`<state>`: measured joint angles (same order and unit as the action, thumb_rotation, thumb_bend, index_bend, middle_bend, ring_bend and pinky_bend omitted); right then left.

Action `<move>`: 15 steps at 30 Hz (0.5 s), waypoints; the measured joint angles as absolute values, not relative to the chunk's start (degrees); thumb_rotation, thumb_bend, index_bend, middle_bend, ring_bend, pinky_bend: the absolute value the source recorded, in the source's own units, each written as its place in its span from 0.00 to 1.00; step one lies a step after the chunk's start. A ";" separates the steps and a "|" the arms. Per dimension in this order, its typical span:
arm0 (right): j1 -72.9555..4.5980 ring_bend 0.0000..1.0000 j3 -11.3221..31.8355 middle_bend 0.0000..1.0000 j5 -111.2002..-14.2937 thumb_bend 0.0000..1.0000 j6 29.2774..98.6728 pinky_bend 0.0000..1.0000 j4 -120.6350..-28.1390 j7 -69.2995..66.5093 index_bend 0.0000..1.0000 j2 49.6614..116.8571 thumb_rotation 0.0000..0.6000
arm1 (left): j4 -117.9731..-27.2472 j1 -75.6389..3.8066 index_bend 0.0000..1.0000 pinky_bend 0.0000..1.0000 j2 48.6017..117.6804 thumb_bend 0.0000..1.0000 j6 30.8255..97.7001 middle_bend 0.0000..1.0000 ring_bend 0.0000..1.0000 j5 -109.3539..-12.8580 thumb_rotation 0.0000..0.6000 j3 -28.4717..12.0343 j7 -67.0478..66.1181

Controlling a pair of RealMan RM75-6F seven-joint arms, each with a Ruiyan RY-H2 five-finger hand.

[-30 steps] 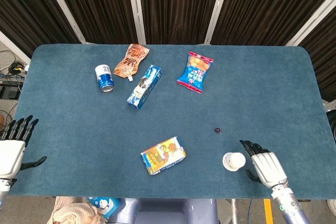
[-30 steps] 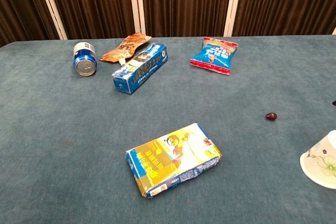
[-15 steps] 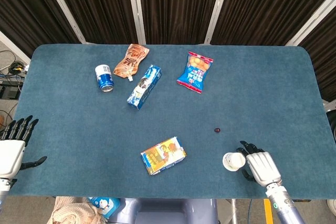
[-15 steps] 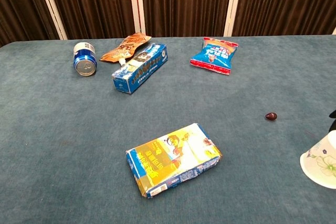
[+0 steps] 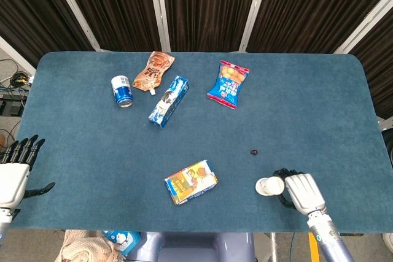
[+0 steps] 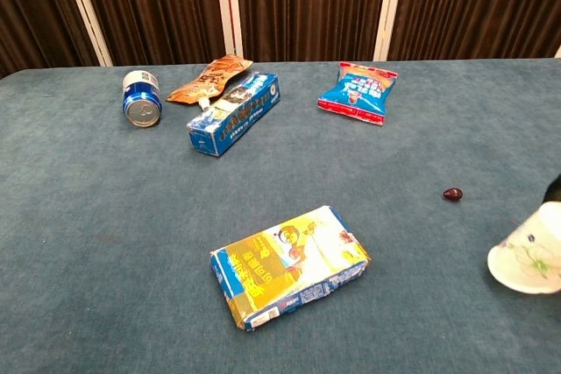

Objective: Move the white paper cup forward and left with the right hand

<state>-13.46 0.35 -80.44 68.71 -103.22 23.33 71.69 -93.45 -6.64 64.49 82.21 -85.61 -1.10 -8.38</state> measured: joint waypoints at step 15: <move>-19.18 0.40 9.56 0.36 -68.84 0.46 67.74 0.53 -105.81 25.95 0.50 73.71 1.00 | -93.84 -6.85 0.00 0.02 64.46 0.01 81.81 0.00 0.00 -85.52 1.00 -1.02 -8.65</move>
